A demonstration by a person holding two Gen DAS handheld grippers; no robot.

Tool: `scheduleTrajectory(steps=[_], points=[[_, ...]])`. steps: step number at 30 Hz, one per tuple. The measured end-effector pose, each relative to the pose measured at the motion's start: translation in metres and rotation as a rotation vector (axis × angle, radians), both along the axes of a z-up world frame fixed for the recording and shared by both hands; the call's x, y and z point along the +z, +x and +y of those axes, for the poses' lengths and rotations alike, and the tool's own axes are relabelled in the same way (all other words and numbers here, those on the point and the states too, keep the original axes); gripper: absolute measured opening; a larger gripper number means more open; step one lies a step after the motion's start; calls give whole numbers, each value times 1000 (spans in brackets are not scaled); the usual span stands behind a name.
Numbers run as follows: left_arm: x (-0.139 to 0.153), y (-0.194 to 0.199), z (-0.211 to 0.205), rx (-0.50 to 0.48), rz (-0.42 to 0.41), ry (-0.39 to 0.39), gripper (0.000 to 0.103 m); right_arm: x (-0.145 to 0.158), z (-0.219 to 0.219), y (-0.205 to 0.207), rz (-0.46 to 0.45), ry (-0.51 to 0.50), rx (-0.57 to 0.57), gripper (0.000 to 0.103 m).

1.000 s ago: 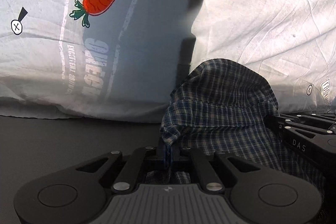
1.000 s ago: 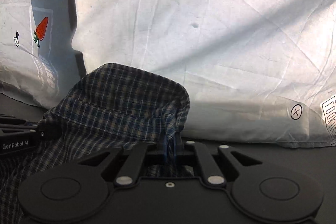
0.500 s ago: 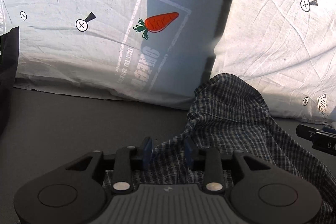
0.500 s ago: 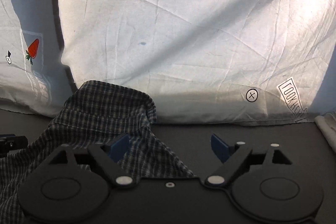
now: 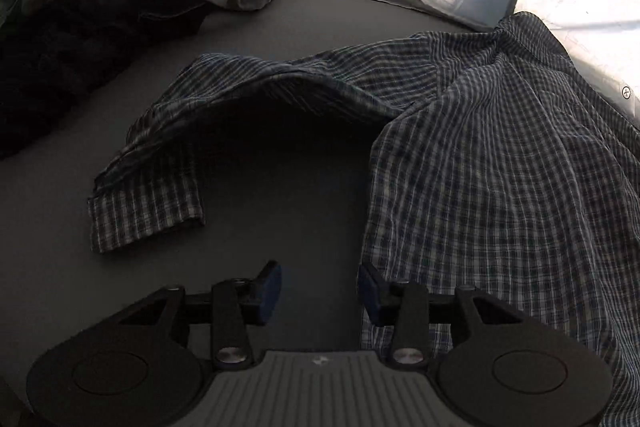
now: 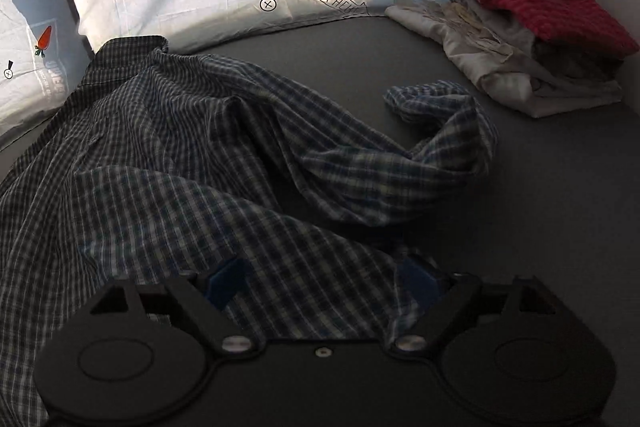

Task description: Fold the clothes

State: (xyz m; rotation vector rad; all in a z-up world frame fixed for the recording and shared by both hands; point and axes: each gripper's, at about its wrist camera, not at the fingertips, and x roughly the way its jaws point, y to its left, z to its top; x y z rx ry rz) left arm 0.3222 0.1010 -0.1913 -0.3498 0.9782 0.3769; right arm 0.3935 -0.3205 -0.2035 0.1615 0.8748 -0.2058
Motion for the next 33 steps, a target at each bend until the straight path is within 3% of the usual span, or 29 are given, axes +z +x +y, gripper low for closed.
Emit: scheduleTrajectory(steps=[3, 9, 13, 14, 15, 16, 17, 18, 19, 24, 30, 33], points=[[-8, -35, 5, 52, -12, -105, 47, -8, -11, -32, 22, -15, -29, 87], [-4, -52, -14, 10, -67, -233, 53, -5, -22, -59, 2, -93, -50, 87], [-6, -58, -35, -58, -33, -185, 54, -5, -19, -64, -10, -236, -7, 85], [-7, -61, -38, -66, -30, -180, 54, -6, -19, -65, -10, -258, 14, 82], [-8, -63, -41, -71, -31, -179, 52, -8, -20, -65, -7, -268, 38, 73], [-8, -66, -43, -76, -31, -179, 52, -9, -22, -66, -3, -258, 59, 48], [-9, -68, -44, -78, -34, -181, 42, -8, -25, -67, -1, -223, 67, 29], [-9, -69, -43, -81, -42, -192, 13, -6, -28, -69, -3, -182, 63, 3], [-10, -70, -42, -85, -51, -207, 3, -3, -31, -71, -14, -150, 57, 3], [14, -82, -32, -59, -149, -200, 2, 28, -46, -89, -108, -43, 27, 3], [90, -110, 18, 57, -372, -322, 2, 85, -87, -129, -259, 184, -45, 3], [117, -120, 30, 81, -411, -288, 0, 101, -95, -142, -269, 232, -50, 3]])
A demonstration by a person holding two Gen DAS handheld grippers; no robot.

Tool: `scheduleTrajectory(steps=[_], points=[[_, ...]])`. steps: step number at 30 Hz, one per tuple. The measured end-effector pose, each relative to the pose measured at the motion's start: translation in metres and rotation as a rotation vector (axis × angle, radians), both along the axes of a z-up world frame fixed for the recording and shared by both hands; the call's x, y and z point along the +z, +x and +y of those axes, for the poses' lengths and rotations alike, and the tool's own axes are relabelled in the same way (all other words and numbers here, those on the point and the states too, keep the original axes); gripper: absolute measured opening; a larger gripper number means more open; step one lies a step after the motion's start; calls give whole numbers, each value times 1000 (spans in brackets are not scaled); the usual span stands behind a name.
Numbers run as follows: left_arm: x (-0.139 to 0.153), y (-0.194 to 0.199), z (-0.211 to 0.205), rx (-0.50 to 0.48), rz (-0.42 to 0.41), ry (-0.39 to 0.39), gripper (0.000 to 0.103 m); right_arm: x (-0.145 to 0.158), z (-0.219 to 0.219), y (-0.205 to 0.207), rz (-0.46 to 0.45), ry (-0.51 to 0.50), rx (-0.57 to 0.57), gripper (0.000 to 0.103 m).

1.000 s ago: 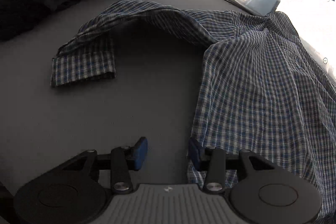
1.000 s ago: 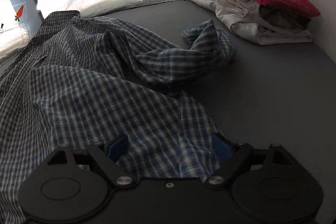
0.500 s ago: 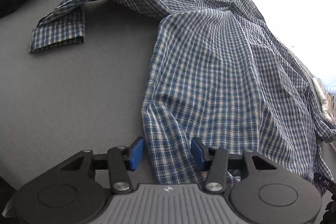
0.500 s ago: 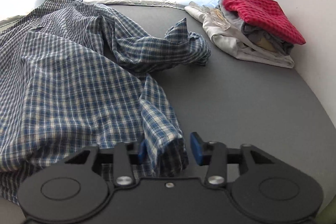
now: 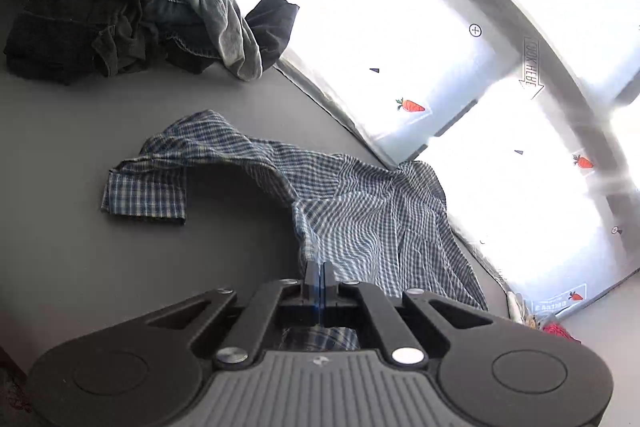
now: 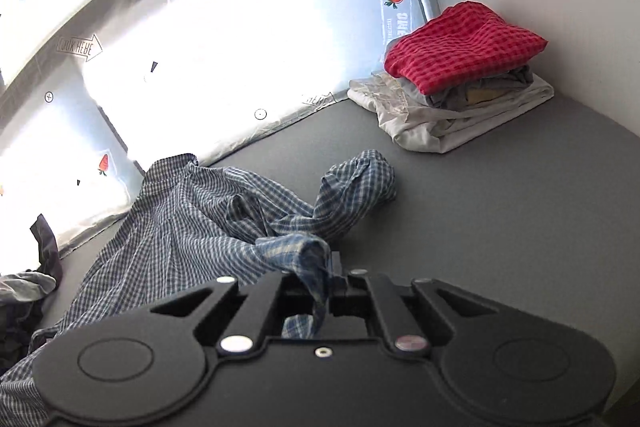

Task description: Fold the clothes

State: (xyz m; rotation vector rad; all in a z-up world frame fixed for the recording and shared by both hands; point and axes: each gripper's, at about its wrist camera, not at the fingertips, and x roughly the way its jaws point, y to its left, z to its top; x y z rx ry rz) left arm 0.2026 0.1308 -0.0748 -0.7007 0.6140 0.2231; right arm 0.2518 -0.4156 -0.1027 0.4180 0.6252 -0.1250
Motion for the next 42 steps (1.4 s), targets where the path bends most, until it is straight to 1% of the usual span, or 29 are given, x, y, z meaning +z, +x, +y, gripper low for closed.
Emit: scheduleTrajectory(steps=[1, 2, 3, 6, 7, 8, 9, 10, 11, 13, 15, 18, 20, 22, 23, 24, 25, 28, 29, 30, 32, 33, 35, 36, 37, 39, 40, 41, 42], points=[[-1, 0, 2, 8, 16, 15, 0, 0, 0, -1, 20, -16, 0, 3], [-4, 1, 4, 20, 37, 27, 0, -7, 1, 0, 59, -28, 0, 3], [-11, 2, 5, 34, 74, 43, 0, -17, 1, 2, 105, -28, -5, 3], [-45, 8, 3, 39, 210, 79, 1, -51, 2, 5, 250, -10, -24, 6], [-54, 8, 1, 40, 238, 87, 1, -62, 3, 4, 284, -16, -39, 13], [-62, 8, -2, 39, 266, 96, 7, -70, 5, 2, 303, -39, -57, 19], [-72, 8, -4, 35, 297, 106, 13, -75, 7, 0, 319, -61, -70, 33], [-79, 7, -7, 33, 319, 111, 18, -77, 8, -1, 326, -79, -76, 37], [-85, 7, -9, 25, 334, 113, 25, -78, 7, -3, 324, -94, -78, 36], [-96, 8, -11, 3, 361, 118, 26, -79, 6, -5, 319, -121, -82, 43], [-106, 6, -15, -29, 382, 115, 31, -80, 5, -4, 305, -136, -77, 45], [-116, 12, -20, -71, 401, 104, 37, -86, 6, -1, 308, -149, -50, 44], [-123, 14, -24, -86, 421, 105, 37, -91, 8, 2, 322, -161, -38, 39], [-128, 17, -29, -95, 428, 133, 35, -95, 9, 1, 329, -155, -28, 17], [-128, 17, -32, -102, 426, 149, 34, -96, 9, 0, 325, -136, -24, 11], [-129, 18, -34, -112, 424, 167, 13, -97, 7, -2, 317, -106, -22, 2], [-129, 19, -34, -116, 426, 171, 0, -97, 6, -4, 311, -74, -19, 2], [-120, 14, -24, -61, 408, 146, 0, -91, 5, -10, 290, 10, -1, 2], [-112, 11, -20, -27, 398, 159, 0, -86, 1, -15, 266, 77, 0, 2], [-102, 7, -17, -6, 380, 176, 0, -80, -5, -22, 232, 165, -3, 2], [-78, -2, -9, 19, 334, 210, 0, -70, -20, -38, 167, 291, -27, 2], [-67, -5, -6, 35, 320, 243, 0, -68, -27, -45, 152, 325, -41, 2], [-58, -7, -2, 38, 337, 324, 0, -68, -42, -55, 150, 360, -65, 2], [-60, -7, 1, 41, 359, 353, 0, -72, -46, -58, 171, 354, -73, 2], [-65, -6, 4, 33, 378, 368, 0, -78, -48, -57, 211, 328, -80, 2], [-74, -4, 5, 0, 408, 353, 0, -93, -40, -50, 324, 239, -79, 3], [-78, -3, 4, -17, 421, 338, 0, -97, -33, -47, 365, 179, -80, 5], [-82, -4, 1, -36, 418, 320, 1, -99, -26, -44, 380, 123, -81, 9], [-86, -4, -3, -57, 412, 304, 10, -98, -19, -42, 380, 72, -80, 16]])
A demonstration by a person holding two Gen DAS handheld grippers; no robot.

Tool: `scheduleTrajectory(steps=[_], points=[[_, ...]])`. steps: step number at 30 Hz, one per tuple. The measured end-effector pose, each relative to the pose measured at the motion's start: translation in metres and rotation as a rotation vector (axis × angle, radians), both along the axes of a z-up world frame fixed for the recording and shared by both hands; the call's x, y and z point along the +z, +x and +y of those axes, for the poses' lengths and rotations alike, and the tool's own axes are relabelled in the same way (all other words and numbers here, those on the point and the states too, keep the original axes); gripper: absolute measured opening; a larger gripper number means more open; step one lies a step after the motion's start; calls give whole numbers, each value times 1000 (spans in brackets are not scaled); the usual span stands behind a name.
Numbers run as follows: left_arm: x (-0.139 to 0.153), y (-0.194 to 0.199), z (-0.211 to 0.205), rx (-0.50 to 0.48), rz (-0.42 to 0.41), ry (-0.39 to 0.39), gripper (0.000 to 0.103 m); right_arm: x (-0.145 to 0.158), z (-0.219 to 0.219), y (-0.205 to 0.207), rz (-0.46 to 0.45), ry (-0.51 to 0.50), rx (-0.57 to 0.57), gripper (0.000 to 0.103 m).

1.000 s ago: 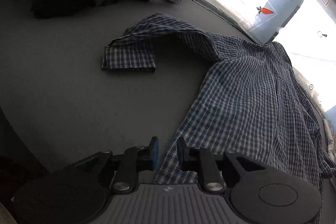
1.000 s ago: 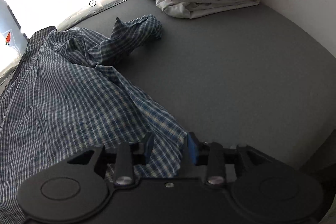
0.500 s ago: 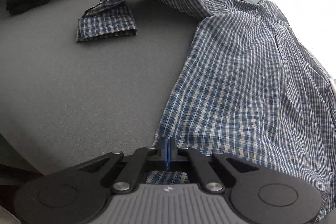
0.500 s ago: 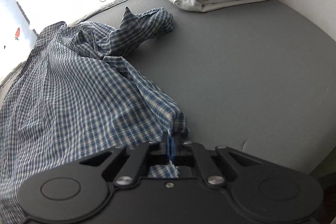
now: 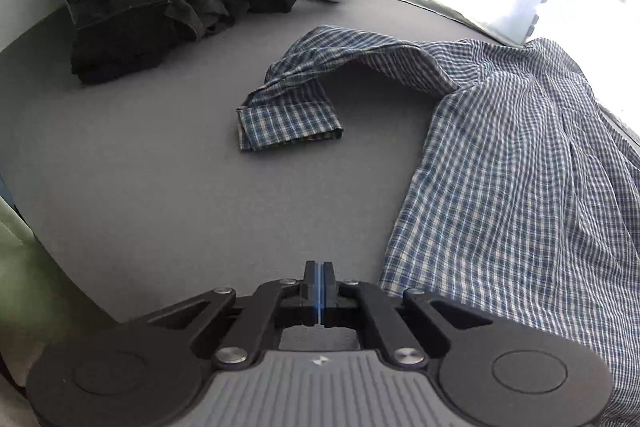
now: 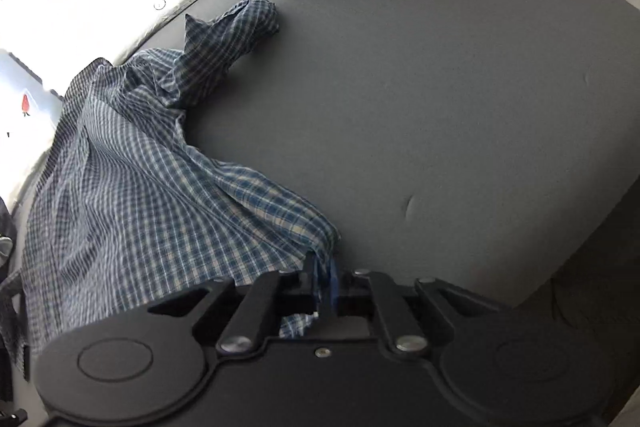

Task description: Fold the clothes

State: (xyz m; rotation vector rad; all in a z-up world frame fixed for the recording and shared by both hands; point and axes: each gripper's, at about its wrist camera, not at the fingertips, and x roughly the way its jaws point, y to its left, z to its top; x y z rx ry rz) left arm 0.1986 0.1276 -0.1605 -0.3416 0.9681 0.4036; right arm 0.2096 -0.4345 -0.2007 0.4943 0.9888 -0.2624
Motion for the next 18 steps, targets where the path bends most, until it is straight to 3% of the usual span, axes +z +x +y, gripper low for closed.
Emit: scheduleTrajectory(steps=[1, 2, 3, 5, 8, 10, 13, 14, 15, 16, 17, 18], points=[[-4, 1, -5, -18, 1, -19, 18, 2, 8, 2, -3, -49, 9, 23], [-7, 2, -9, -33, 4, -29, 34, 4, 14, 5, -12, -85, 17, 27], [-10, 3, -13, -49, 9, -26, 40, 7, 20, 7, -28, -104, 24, 34], [-18, 8, -23, -80, 23, -3, 41, 12, 28, 11, -52, -136, 47, 37], [-28, 14, -26, -87, 55, 17, 52, 18, 41, 23, -69, -261, 110, 45], [-34, 17, -25, -80, 68, 20, 53, 18, 44, 30, -64, -338, 135, 49], [-39, 16, -24, -67, 63, 17, 50, 13, 40, 40, -42, -367, 134, 56], [-39, 15, -25, -72, 58, 23, 32, 8, 37, 42, -24, -343, 128, 56], [-39, 15, -25, -77, 51, 19, 2, 4, 34, 45, -5, -319, 122, 50], [-39, 14, -24, -77, 37, 3, 0, 1, 31, 45, -4, -288, 113, 27], [-36, 12, -23, -68, 25, -2, 0, -1, 28, 43, -17, -252, 102, 11], [-33, 10, -22, -55, 17, 2, 0, -2, 24, 40, -30, -215, 91, 1]])
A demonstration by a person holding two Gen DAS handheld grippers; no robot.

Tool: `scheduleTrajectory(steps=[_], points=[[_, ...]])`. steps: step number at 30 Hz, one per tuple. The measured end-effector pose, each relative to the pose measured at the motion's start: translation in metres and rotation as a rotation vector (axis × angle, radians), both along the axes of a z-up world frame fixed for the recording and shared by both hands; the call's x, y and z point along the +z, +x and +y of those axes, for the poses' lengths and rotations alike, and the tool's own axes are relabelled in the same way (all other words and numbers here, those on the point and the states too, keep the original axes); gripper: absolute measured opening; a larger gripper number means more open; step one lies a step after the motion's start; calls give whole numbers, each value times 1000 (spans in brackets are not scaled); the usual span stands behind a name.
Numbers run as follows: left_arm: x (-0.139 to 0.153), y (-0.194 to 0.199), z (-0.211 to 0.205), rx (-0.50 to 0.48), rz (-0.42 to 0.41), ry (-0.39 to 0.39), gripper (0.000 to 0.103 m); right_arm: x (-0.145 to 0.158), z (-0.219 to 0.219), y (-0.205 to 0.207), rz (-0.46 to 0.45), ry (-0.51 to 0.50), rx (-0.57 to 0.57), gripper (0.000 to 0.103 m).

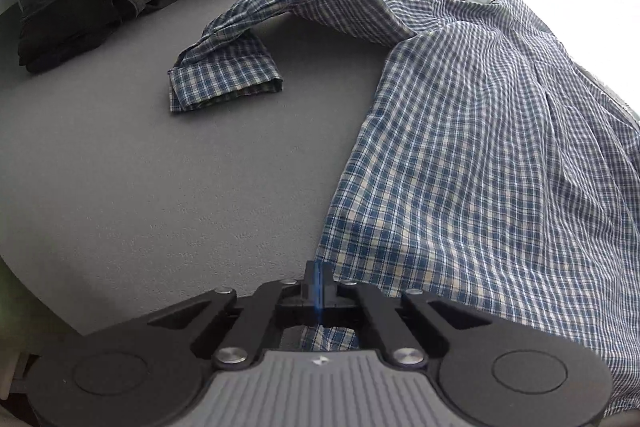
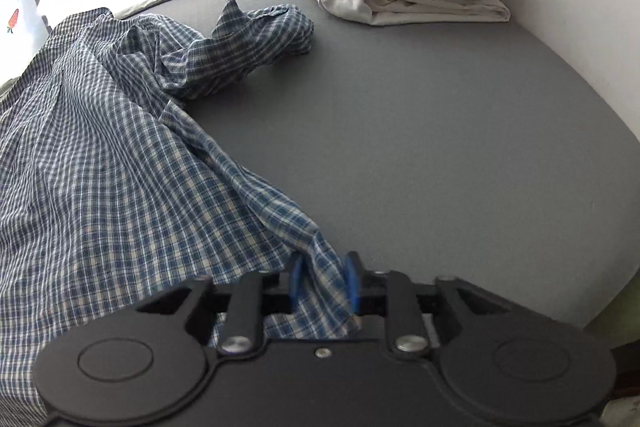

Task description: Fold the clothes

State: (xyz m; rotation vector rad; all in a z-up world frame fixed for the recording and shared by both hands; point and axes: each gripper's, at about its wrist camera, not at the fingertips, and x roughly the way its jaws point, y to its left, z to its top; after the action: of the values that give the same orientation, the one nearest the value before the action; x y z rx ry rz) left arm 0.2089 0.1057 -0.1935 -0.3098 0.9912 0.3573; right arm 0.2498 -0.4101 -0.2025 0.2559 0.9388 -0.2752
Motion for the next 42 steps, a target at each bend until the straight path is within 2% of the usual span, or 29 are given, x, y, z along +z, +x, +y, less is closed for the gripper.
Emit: scheduleTrajectory(steps=[2, 4, 7, 9, 11, 12, 14, 16, 18, 20, 21, 22, 23, 25, 28, 30, 33, 34, 38, 42], points=[[12, -7, 6, 39, -22, 10, 0, 8, -3, -9, -42, 49, -22, 1], [24, -16, 16, 92, -39, 14, 0, 18, -10, -24, -96, 145, -77, 1], [21, -20, 31, 129, 2, 80, 0, 9, -19, -31, -65, 205, -135, 1], [14, -20, 44, 148, 24, 25, 0, -2, -16, -27, -10, 182, -140, 2], [15, -21, 51, 155, -21, -62, 0, -9, -6, -21, 39, 130, -121, 2], [17, -20, 51, 150, -46, -89, 1, -7, -1, -18, 45, 89, -116, 6], [23, -10, 41, 109, -67, -89, 2, -4, 8, -14, 61, 19, -125, 16], [25, 5, 28, 59, -48, -75, 10, 0, 10, -13, 76, -1, -154, 36], [27, 21, 14, 10, -30, -72, 25, 6, 10, -11, 85, -3, -185, 51], [27, 37, -4, -41, -19, -89, 36, 11, 7, -7, 72, -1, -193, 65], [27, 44, -13, -69, -18, -96, 40, 14, 8, -4, 63, -11, -183, 79], [27, 49, -22, -95, -17, -96, 41, 17, 8, -1, 53, -21, -172, 87], [27, 55, -33, -122, -11, -88, 45, 20, 9, 3, 44, -31, -162, 90], [23, 68, -61, -180, 18, -60, 51, 28, 11, 7, 4, -59, -115, 103], [19, 81, -97, -254, 33, -43, 56, 35, 6, 12, -69, -60, -46, 103], [17, 88, -119, -283, 34, -29, 68, 34, -3, 19, -102, -23, -19, 103], [9, 96, -144, -268, 51, 15, 80, 29, -26, 36, -137, 53, 6, 103], [6, 99, -152, -262, 58, 30, 80, 28, -35, 43, -147, 67, 18, 103], [-7, 100, -165, -168, 81, 89, 93, 25, -69, 70, -188, 125, 64, 103], [-11, 96, -164, -65, 101, 84, 103, 25, -97, 92, -200, 154, 123, 103]])
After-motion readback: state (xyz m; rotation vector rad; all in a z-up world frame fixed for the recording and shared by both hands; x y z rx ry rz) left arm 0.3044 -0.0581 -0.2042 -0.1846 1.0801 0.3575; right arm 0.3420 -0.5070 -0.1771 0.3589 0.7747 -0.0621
